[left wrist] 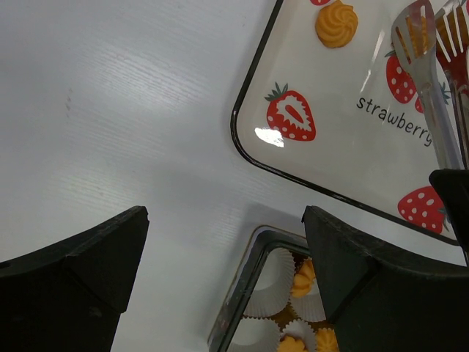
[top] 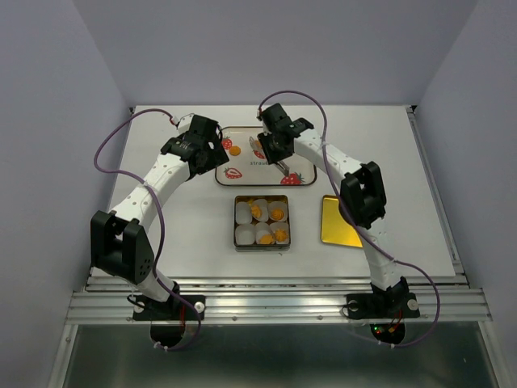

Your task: Pack the cookies

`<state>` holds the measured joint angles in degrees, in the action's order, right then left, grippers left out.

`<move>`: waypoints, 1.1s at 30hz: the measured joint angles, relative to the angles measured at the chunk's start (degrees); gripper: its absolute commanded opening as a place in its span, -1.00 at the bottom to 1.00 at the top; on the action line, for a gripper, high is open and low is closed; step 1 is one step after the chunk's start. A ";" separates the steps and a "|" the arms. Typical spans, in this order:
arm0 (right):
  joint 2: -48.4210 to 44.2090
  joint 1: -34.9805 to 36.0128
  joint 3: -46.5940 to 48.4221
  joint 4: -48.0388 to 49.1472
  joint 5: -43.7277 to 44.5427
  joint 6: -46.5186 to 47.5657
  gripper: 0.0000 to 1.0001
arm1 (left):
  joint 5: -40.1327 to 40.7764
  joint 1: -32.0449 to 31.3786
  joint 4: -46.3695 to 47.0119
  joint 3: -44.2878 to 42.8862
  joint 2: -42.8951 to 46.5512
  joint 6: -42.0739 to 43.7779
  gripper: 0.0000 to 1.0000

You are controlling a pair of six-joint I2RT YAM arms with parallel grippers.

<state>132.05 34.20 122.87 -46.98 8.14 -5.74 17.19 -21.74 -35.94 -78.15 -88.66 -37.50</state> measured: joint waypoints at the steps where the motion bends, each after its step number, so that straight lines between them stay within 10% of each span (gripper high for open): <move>1: 0.00 0.00 0.02 0.02 0.04 0.02 -0.20 | -0.02 0.00 0.00 0.00 0.00 0.00 0.98; 33: -30.99 10.16 -22.88 -2.36 -13.94 1.55 -0.21 | -0.07 0.09 0.66 -0.02 -2.51 0.48 0.98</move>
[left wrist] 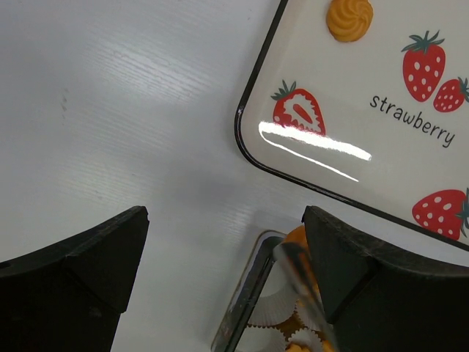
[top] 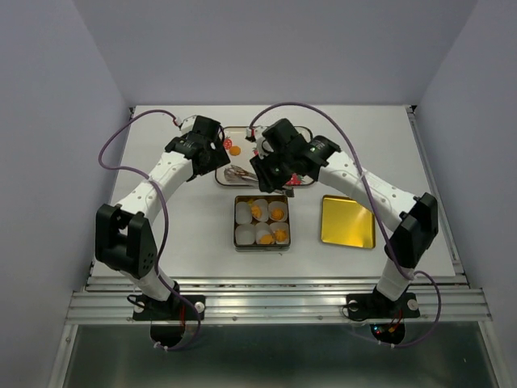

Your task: Pack the cookies

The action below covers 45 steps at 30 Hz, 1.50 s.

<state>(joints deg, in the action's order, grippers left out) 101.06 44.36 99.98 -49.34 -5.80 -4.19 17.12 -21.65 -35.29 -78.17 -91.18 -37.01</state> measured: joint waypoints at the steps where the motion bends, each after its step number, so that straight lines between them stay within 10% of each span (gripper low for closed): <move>1: 0.00 0.50 -0.26 -0.15 -0.31 0.11 -0.21 | 0.02 0.00 0.02 0.00 -0.09 0.04 0.98; 45: -4.72 5.90 -10.58 -5.44 -0.70 1.01 -0.10 | 0.24 0.00 0.33 -0.59 -0.37 0.00 0.98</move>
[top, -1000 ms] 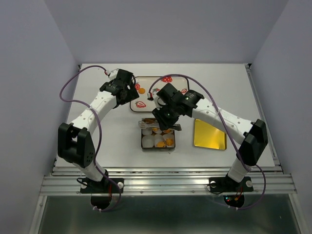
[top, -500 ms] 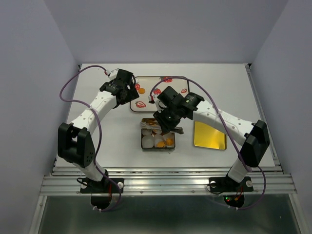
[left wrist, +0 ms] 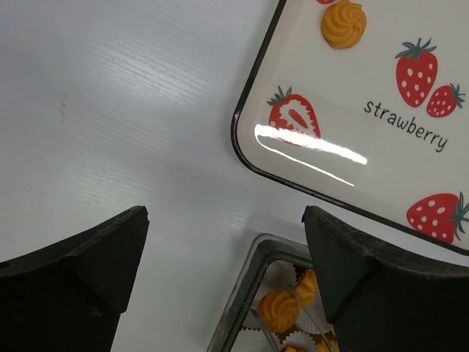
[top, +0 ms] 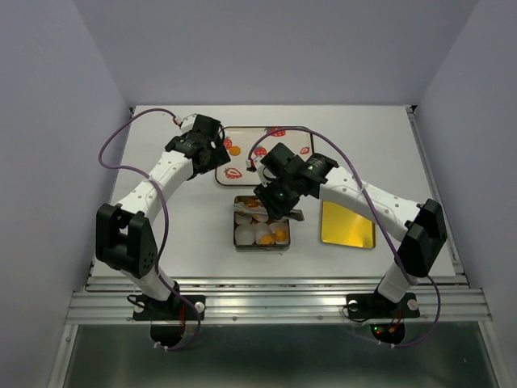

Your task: Pack the cookies

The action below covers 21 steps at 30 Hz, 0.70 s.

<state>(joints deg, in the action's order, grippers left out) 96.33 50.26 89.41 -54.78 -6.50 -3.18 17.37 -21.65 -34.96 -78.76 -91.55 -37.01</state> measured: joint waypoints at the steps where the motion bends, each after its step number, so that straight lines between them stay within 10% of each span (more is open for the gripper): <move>1: 0.00 0.00 0.00 0.00 0.00 0.00 -0.10 | 0.02 0.00 0.00 0.00 0.00 -0.09 0.98; 21: 0.00 0.00 0.00 1.44 -1.92 -1.03 0.01 | 0.04 0.00 -0.11 0.00 0.00 -0.31 0.98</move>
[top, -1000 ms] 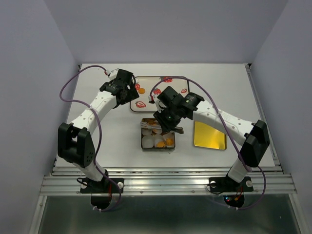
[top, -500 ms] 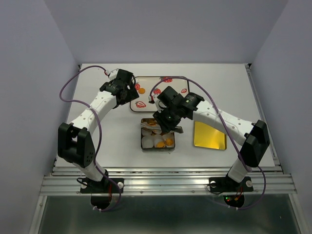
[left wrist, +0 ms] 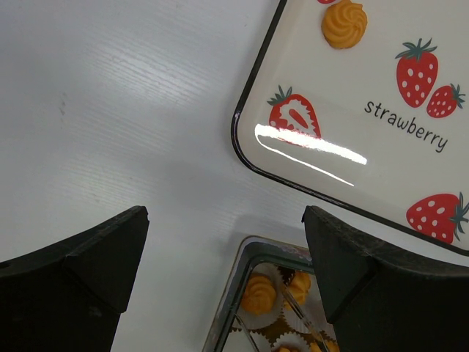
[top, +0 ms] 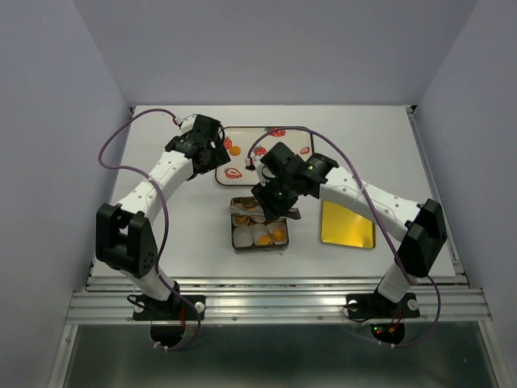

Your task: Pack the cookies

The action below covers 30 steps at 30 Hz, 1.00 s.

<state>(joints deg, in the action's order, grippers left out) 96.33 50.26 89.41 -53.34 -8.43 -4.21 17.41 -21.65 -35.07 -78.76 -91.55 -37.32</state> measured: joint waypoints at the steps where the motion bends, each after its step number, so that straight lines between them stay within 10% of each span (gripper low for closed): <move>1: 0.00 0.00 0.00 0.11 -0.04 -0.11 0.01 | 0.00 0.00 0.02 0.00 0.00 0.00 0.98; 18: 0.00 -0.07 1.64 0.81 3.06 -3.04 -0.08 | -0.02 0.00 -0.13 -0.02 0.00 0.00 0.98; 30: 9.22 -10.93 21.84 2.95 6.08 -6.88 -0.09 | 0.09 0.07 0.07 -1.31 -0.26 -1.31 0.98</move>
<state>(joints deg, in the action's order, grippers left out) 105.56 39.33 111.24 -50.39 -2.35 -11.09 17.50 -21.58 -35.00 -80.07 -91.81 -38.63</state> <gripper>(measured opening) 0.459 0.989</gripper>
